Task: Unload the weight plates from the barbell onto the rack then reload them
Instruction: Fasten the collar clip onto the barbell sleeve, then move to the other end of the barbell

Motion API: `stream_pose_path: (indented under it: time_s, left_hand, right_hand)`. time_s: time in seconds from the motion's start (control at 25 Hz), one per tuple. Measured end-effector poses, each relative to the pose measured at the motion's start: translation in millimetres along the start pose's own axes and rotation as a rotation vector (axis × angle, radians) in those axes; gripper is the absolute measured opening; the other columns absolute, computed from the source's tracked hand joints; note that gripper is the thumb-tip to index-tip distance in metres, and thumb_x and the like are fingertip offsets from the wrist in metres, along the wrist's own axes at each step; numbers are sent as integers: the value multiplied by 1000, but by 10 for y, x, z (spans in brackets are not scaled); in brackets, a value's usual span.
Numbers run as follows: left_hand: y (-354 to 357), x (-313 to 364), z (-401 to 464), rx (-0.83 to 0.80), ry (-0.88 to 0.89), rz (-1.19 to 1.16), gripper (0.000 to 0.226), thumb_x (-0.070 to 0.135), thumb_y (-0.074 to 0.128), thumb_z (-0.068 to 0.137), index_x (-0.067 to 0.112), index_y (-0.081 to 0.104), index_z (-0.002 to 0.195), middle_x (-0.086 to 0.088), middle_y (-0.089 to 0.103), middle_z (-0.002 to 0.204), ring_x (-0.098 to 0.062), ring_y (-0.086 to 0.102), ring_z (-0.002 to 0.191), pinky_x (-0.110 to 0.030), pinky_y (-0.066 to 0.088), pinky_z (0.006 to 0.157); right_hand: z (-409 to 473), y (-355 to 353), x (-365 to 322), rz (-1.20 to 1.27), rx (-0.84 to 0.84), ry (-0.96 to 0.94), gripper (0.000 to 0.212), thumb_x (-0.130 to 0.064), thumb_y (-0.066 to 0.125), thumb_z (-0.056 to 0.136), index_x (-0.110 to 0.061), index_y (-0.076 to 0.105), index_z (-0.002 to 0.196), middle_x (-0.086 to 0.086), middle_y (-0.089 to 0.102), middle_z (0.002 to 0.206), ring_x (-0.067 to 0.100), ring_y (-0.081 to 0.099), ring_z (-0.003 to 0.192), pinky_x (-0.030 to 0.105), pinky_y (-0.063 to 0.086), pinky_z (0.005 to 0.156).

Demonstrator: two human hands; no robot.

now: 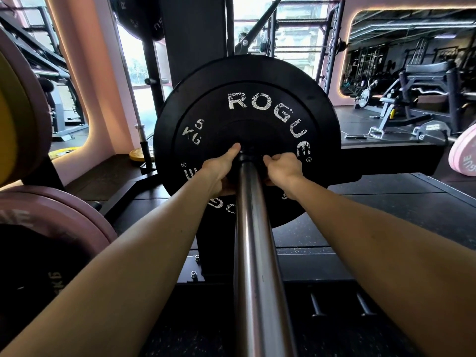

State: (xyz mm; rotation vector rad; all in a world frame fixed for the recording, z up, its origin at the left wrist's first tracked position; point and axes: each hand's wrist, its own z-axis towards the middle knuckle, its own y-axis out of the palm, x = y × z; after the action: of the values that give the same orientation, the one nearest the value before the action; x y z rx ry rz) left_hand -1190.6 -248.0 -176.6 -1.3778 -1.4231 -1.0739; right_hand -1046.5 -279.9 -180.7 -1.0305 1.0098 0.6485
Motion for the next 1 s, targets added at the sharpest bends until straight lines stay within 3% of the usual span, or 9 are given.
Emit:
stream_pose_path:
  time_s: [0.12,0.24,0.32,0.48,0.6,0.72,0.8,0.88,1.0]
  left_hand:
    - [22,43,-47,198,206,171,47,55,73,80,17,63,107,-8,66,106,-27,67,92,-38,59,50]
    - [37,143,-134,274,370,445,28,46,64,92,18,68,93,-5,66,94,-27,66,94,-41,60,75]
    - [18,167,-268,247,367,548,28,43,58,96,17,69,90,-6,65,86,-29,67,93,-42,59,81]
    - [-72,110,-686,86,157,468,31,44,57,97,21,65,114,-9,71,92,-26,72,76,-44,62,75]
    - [-119,59,-1009,18,3,476,34,46,58,95,24,60,122,-5,70,89,-20,69,69,-35,61,71]
    - [-165,-32,-1417,-23,-153,453,39,52,57,94,20,60,117,-6,69,94,-23,69,78,-39,61,76]
    - [-244,-32,-1765,-33,-310,471,43,57,54,93,22,56,118,-4,67,99,-22,70,80,-36,61,70]
    - [-339,-46,-2120,-82,-439,506,46,60,50,94,23,52,122,-6,65,105,-24,70,83,-33,60,64]
    - [-427,-112,-2682,-87,-583,562,46,56,46,97,21,51,126,-7,67,108,-26,70,90,-34,58,69]
  right_hand:
    - [-63,-64,-3,36,-71,-20,25,-27,54,97,-8,69,90,12,68,89,30,70,86,42,59,80]
    - [-51,-171,-41,3,-198,-29,24,-25,55,97,-7,69,105,17,70,105,30,69,95,40,59,82]
    - [-71,-270,-70,-34,-275,-37,25,-26,55,97,-10,68,111,13,70,107,26,68,97,34,58,77]
    - [-192,-527,-116,-190,-352,-65,30,-35,58,94,-9,71,105,1,66,82,11,58,66,25,47,66]
    - [-412,-766,-145,-296,-442,-22,33,-40,57,93,-11,70,102,-3,63,79,7,52,63,28,43,68]
    - [-748,-1027,-86,-444,-627,28,29,-39,54,93,-13,66,88,2,59,68,21,58,68,29,39,58]
    - [-1002,-1256,-74,-560,-758,86,34,-38,51,95,-7,66,93,7,61,76,31,62,82,32,37,63]
    - [-1302,-1507,-79,-600,-880,200,36,-44,50,95,-12,65,106,2,62,85,25,60,89,32,42,73]
    - [-1769,-1825,-117,-670,-1011,367,42,-50,50,91,-17,61,114,3,65,107,26,61,101,40,49,91]
